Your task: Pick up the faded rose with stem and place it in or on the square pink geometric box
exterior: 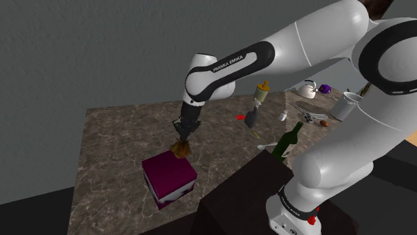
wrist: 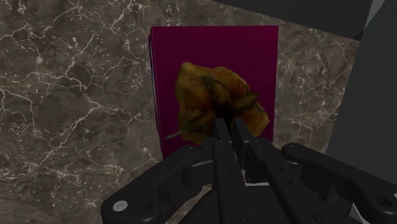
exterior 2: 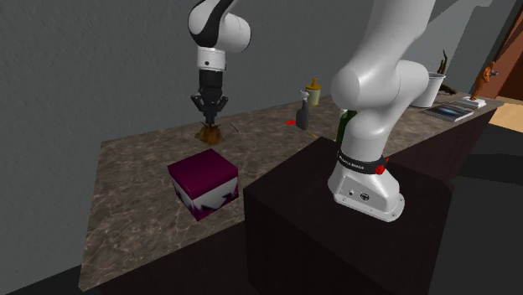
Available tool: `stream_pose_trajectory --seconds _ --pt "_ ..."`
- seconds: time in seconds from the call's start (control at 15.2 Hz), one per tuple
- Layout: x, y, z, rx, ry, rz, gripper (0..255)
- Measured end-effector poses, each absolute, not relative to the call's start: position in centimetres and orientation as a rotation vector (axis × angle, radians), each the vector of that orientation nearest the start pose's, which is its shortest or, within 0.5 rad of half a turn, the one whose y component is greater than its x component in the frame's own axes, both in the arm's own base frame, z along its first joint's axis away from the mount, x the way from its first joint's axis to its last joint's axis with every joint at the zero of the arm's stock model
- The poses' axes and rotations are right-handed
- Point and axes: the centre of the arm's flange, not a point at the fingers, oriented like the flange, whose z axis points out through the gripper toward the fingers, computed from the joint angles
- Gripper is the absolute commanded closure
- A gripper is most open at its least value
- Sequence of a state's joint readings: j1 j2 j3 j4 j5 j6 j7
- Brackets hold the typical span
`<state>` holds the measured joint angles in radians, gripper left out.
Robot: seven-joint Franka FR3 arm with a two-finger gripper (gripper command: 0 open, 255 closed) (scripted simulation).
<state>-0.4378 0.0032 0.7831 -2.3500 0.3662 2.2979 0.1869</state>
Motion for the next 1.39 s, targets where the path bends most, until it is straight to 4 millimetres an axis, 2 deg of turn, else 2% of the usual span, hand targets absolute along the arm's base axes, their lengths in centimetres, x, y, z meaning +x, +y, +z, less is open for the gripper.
stream_pose_trajectory --seconds 0.2,0.33,1.39 --pt "46.1 21.4 32.9 -2.888 0.136 0.179 255" --pt "46.4 22.2 32.5 -2.888 0.138 0.179 255" --pt "46.4 22.5 24.2 -2.888 0.139 0.179 255"
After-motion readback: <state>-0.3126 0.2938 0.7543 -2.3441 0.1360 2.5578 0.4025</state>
